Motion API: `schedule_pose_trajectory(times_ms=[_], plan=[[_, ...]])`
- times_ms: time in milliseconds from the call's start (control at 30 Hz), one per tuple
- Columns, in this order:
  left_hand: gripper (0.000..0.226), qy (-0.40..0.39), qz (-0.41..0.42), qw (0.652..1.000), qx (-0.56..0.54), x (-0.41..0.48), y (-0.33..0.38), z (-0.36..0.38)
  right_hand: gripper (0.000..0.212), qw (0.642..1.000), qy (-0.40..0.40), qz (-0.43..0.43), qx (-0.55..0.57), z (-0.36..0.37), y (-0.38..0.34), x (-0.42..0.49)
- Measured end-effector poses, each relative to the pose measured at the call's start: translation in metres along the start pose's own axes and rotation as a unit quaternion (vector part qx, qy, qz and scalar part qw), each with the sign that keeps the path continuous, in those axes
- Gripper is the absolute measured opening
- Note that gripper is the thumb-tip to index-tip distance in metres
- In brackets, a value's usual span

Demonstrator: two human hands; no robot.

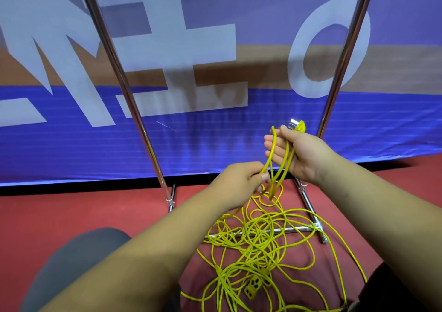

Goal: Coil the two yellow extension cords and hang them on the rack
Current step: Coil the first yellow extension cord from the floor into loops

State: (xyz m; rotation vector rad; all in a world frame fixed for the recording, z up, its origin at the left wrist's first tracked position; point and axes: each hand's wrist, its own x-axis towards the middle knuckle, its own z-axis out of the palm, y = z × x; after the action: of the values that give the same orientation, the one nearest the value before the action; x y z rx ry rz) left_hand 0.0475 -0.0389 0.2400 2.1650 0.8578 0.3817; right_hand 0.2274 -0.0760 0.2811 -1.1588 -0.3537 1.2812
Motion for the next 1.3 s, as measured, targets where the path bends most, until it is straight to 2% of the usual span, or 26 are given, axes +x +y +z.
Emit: schedule_pose_trajectory(times_ms=[100, 233, 300, 400, 533, 633, 733, 833, 1000, 1133, 1233, 1300], plan=[[0.027, -0.059, 0.004, 0.998, -0.002, -0.004, 0.002, -0.006, 0.036, 0.999, 0.016, 0.003, -0.052, -0.001, 0.001, 0.004], [0.036, -0.146, 0.004, 0.989, -0.017, -0.006, 0.006, -0.003, 0.028, 0.995, 0.067, -0.006, -0.074, -0.001, 0.003, 0.011], [0.031, -0.181, 0.011, 0.983, 0.012, -0.003, -0.001, 0.001, 0.028, 0.994, 0.073, -0.006, -0.082, -0.001, 0.003, 0.014], [0.026, -0.223, -0.040, 0.970, 0.092, 0.001, -0.024, 0.010, 0.027, 0.996, 0.057, -0.007, -0.075, -0.001, 0.003, 0.016], [0.030, -0.305, -0.124, 0.916, 0.228, 0.001, -0.053, 0.013, 0.028, 0.999, 0.019, -0.002, -0.041, -0.003, -0.003, 0.018], [0.020, -0.366, -0.177, 0.871, 0.277, -0.002, -0.075, 0.010, 0.037, 0.999, -0.018, 0.007, -0.032, -0.006, -0.010, 0.017], [0.026, -0.376, -0.194, 0.855, 0.299, -0.004, -0.098, 0.007, 0.040, 0.998, -0.056, 0.008, -0.036, -0.010, -0.015, 0.013], [0.042, -0.339, -0.177, 0.858, 0.343, -0.005, -0.110, -0.001, 0.033, 0.995, -0.082, 0.014, -0.053, -0.010, -0.016, 0.008], [0.029, -0.250, -0.142, 0.877, 0.385, 0.000, -0.120, -0.007, 0.025, 0.991, -0.103, 0.025, -0.083, -0.012, -0.020, 0.001], [0.005, -0.147, -0.148, 0.936, 0.285, 0.014, -0.100, -0.017, 0.025, 0.981, -0.120, 0.018, -0.150, -0.013, -0.022, -0.001], [0.008, -0.053, -0.163, 0.973, 0.154, 0.024, -0.081, -0.036, 0.023, 0.969, -0.125, 0.001, -0.211, -0.012, -0.019, -0.001], [0.003, 0.007, -0.162, 0.986, 0.044, 0.027, -0.066, -0.049, 0.017, 0.961, -0.134, -0.003, -0.241, -0.011, -0.016, -0.003]])
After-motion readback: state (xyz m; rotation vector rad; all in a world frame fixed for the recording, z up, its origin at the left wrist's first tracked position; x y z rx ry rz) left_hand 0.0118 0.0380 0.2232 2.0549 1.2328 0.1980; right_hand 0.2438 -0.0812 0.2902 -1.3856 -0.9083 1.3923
